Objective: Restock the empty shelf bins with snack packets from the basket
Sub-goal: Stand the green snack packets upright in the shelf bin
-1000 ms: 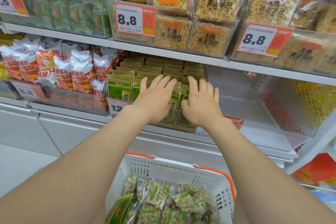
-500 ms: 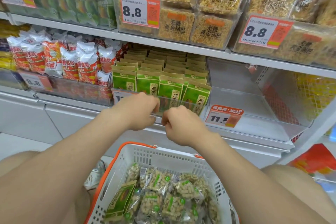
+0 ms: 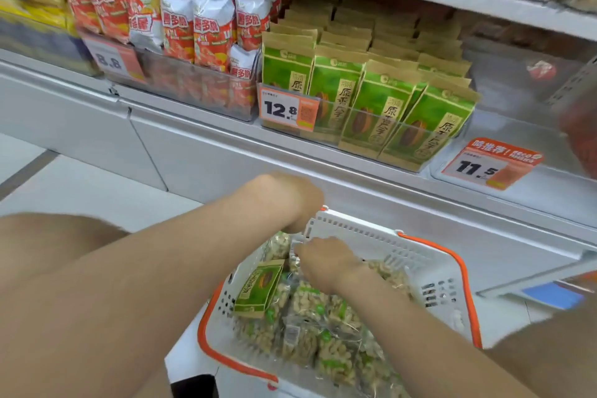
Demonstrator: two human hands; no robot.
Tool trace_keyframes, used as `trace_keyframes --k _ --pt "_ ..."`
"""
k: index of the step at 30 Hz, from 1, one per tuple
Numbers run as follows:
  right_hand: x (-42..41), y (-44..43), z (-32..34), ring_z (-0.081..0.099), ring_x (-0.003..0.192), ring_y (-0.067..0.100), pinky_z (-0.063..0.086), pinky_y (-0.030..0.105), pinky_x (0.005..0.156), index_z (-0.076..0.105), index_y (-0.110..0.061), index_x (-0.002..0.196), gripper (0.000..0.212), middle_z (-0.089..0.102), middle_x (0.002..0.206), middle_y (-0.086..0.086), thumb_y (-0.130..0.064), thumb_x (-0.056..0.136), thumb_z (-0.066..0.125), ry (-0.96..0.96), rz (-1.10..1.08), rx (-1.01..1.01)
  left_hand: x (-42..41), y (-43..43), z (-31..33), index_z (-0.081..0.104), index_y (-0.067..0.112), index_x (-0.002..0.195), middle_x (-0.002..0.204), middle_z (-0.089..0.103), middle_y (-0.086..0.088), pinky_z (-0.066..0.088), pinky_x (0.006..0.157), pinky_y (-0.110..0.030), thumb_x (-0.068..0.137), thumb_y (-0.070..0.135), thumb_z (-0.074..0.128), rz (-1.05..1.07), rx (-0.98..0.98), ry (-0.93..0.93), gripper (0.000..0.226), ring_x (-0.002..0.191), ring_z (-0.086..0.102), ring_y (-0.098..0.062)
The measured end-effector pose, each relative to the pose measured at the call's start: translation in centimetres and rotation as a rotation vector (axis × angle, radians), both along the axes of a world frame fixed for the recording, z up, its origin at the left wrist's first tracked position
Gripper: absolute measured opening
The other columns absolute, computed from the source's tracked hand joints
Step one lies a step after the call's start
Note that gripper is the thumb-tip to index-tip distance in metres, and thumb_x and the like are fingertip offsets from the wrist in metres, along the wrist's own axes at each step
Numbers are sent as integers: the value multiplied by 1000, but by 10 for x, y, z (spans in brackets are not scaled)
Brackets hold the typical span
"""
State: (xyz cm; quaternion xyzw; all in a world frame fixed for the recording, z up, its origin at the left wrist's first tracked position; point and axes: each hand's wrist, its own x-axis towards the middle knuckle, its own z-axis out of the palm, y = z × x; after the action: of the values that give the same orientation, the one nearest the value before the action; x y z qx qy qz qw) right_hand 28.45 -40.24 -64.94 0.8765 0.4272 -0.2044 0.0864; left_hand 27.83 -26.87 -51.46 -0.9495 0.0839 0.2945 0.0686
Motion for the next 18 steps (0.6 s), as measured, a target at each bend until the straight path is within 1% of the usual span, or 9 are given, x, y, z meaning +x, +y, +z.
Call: trace_keyframes --k 3,4,5,7,8,11,14,16,18 --pt "-33 15 -39 65 96 39 40 41 73 36 -12 151 66 60 124 16 -1 92 62 52 220 22 1 6 -1 61 13 101 100 59 -5 35 52 -31 97 2 51 37 6 -13 15 63 47 -21" --pt "-43 19 -51 65 96 40 42 42 77 31 -15 153 72 58 127 17 -6 92 66 54 293 8 0 7 -2 61 13 98 99 58 -5 35 52 -31 98 4 51 45 13 -15 13 62 48 -21" --pt "-51 24 -60 65 97 40 45 45 82 30 -17 154 73 56 130 17 -13 93 69 36 350 -12 0 8 -4 62 13 101 101 59 -5 36 52 -31 99 7 52 46 19 -9 12 64 50 -21" --pt "-65 31 -75 65 101 39 46 48 86 34 -19 151 60 55 132 17 -27 99 63 -25 401 -35 -1 10 -9 65 14 113 107 62 -5 36 52 -31 101 11 52 52 13 9 18 68 53 -20" --pt "-71 34 -78 64 102 39 44 48 85 37 -18 149 54 56 131 18 -28 101 59 -62 410 -29 -1 11 -12 65 15 120 112 64 -5 36 52 -31 102 12 52 55 5 20 22 72 55 -21" --pt "-81 42 -74 61 102 37 44 48 85 53 -11 136 36 61 122 19 -19 101 58 -143 432 -74 -3 12 -14 60 16 136 126 64 -6 34 53 -30 102 8 49 53 -10 44 37 80 54 -24" --pt "-74 46 -62 60 105 35 46 47 90 65 -8 121 23 63 118 17 -9 99 56 -118 390 -46 -2 12 -9 58 15 141 133 62 -8 35 54 -29 101 4 48 63 -11 58 43 82 53 -25" --pt "-59 46 -49 63 107 36 48 45 87 61 -6 119 26 63 116 16 -1 93 57 -74 258 60 -1 13 -4 64 13 129 122 64 -9 37 56 -29 103 7 48 96 -30 46 31 77 54 -24" --pt "-39 43 -32 64 103 36 45 42 75 55 -7 120 32 63 114 15 3 90 55 -56 79 175 0 14 4 64 10 104 98 61 -8 38 56 -30 103 8 48 135 -24 8 16 66 51 -21"
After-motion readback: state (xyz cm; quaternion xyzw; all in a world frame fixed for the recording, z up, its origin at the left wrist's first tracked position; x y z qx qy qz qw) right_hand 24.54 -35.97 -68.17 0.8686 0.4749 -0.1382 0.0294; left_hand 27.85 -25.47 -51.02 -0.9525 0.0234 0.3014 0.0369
